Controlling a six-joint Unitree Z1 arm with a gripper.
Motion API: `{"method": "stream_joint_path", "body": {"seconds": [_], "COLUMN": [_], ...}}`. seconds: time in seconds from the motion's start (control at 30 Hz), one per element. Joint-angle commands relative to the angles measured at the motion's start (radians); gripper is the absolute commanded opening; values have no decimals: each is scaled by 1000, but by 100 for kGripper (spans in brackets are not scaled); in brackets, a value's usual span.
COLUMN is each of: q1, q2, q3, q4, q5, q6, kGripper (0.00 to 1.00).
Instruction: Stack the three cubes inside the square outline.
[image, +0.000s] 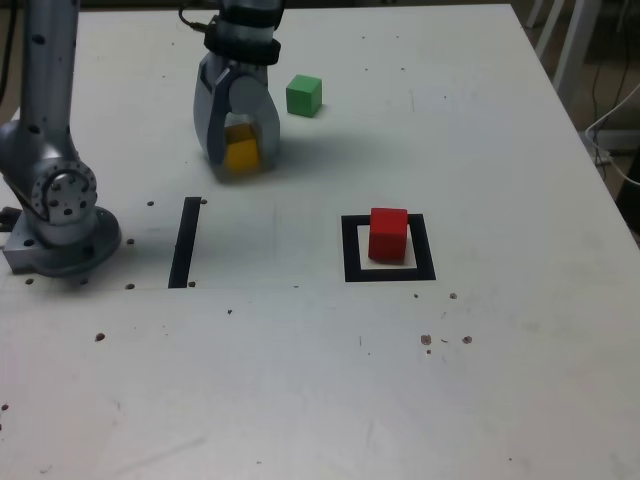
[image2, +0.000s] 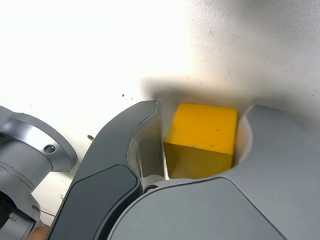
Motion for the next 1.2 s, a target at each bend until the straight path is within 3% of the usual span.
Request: {"method": "stream_joint_path", "body": {"seconds": [0.0, 0.37, 0.63, 1.17], "q1": [-8, -111, -256, -504], "q2": [-9, -52, -73, -57], "q3": [2, -16, -97, -335], "q4": [0, 18, 106, 251], "q5": [3, 16, 31, -14], "q6": [1, -14, -78, -186], "kGripper": [29, 29, 29, 29]}}
